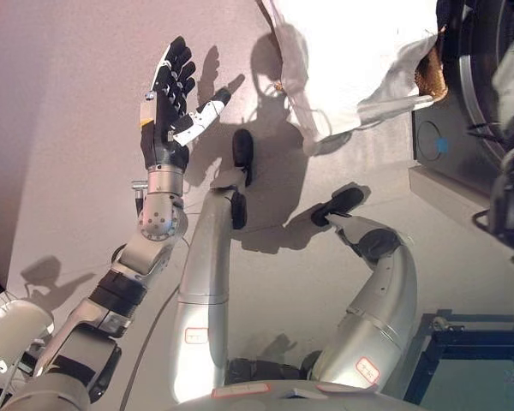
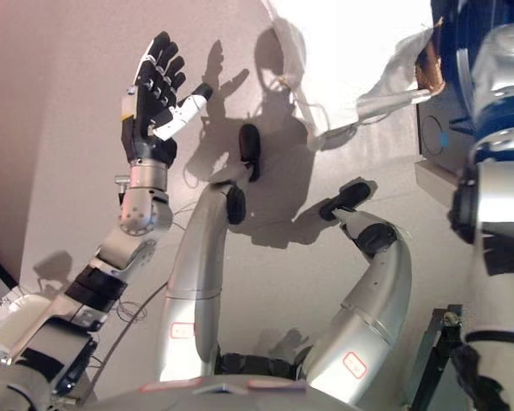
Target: Put the clothes in the basket into the washing machine.
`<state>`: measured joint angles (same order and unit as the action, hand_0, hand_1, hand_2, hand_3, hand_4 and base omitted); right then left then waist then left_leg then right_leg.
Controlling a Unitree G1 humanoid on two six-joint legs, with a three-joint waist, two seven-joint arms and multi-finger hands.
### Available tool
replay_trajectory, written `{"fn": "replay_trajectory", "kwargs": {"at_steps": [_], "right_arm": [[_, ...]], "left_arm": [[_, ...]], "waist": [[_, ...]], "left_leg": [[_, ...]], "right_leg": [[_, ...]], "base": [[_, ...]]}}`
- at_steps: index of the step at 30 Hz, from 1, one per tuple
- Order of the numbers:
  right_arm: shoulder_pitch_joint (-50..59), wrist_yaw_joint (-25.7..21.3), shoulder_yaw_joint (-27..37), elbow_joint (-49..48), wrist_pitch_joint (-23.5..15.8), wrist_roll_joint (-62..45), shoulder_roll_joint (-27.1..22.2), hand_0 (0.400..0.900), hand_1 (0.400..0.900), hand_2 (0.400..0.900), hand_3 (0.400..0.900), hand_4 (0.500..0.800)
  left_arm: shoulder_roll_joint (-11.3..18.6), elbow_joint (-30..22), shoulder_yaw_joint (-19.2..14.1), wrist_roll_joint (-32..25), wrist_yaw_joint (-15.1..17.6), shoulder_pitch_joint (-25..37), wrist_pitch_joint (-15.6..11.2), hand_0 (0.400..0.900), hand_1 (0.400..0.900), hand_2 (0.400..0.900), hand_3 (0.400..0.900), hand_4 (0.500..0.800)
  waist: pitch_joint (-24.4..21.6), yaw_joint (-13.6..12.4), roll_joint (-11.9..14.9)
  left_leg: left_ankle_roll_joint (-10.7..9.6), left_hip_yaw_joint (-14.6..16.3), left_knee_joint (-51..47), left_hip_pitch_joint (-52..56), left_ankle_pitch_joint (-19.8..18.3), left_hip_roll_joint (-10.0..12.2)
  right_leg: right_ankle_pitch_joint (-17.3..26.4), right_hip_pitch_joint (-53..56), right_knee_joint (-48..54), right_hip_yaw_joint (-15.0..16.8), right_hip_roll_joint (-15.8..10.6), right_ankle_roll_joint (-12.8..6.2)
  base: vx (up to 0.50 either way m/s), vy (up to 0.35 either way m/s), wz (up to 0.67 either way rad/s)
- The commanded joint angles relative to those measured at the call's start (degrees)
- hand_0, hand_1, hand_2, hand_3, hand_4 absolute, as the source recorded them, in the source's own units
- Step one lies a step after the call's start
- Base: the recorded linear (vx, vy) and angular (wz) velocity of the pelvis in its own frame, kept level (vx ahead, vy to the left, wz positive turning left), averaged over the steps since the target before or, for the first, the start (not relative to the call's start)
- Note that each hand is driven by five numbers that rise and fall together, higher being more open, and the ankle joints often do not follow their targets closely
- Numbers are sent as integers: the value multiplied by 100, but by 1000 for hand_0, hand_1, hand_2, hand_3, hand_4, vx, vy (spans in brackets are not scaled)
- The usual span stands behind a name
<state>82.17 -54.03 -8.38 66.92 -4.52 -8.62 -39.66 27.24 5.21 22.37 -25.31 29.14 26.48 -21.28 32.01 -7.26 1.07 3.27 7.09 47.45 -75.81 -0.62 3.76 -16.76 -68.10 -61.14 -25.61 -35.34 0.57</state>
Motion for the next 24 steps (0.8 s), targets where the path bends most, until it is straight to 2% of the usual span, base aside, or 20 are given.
{"fn": "replay_trajectory", "kwargs": {"at_steps": [1,4,8,14,17,20,24], "right_arm": [[-1004,-781,69,-1235,-256,915,447,900,900,900,900,800],[-1633,-932,522,-2518,-147,1453,1055,900,900,900,900,800],[-2440,-1136,935,-4026,-82,2228,1551,900,900,900,900,800],[-3523,-773,1012,-5596,-321,2608,2064,900,900,900,900,800],[-4250,-121,785,-6200,-839,2286,2251,900,900,900,900,800],[-5128,1033,477,-6422,-1567,1271,2207,900,900,900,900,800],[-5698,1899,286,-6095,-1893,589,2226,900,900,900,900,800]], "left_arm": [[-375,-412,-571,157,276,-410,-429,900,900,900,900,800],[-406,-436,-709,242,403,-515,-377,900,900,900,900,800],[-379,-412,-682,311,472,-724,-360,900,900,900,900,800],[-326,-346,-659,417,507,-973,-288,900,900,900,900,800],[-401,-187,-739,437,460,-1117,-274,900,900,900,900,800],[-552,50,-852,255,163,-1343,-277,900,900,900,900,800],[-795,711,-977,-97,-336,-1479,-323,900,900,900,900,800]], "waist": [[-884,345,-361],[-822,503,-341],[-756,649,-341],[-720,789,-257],[-783,889,-148],[-916,1009,-25],[-1069,1088,57]], "left_leg": [[-382,-422,998,-236,-1166,152],[-356,-420,1081,-278,-1173,140],[-326,-417,1131,-299,-1148,136],[-316,-291,954,-162,-1040,173],[-360,-180,581,183,-955,232],[-440,-41,10,778,-848,308],[-487,23,-622,1667,-783,385]], "right_leg": [[562,-1063,6,302,239,-710],[590,-1087,-28,335,267,-692],[643,-1104,-63,385,282,-692],[774,-968,144,437,354,-752],[851,-595,518,315,471,-807],[964,78,1116,37,665,-889],[1063,915,1675,-247,825,-1032]], "base": [[-35,101,-23],[-31,81,-19],[-31,80,-15],[-55,56,-11],[-47,29,-11],[-36,4,-12],[33,12,-6]]}}
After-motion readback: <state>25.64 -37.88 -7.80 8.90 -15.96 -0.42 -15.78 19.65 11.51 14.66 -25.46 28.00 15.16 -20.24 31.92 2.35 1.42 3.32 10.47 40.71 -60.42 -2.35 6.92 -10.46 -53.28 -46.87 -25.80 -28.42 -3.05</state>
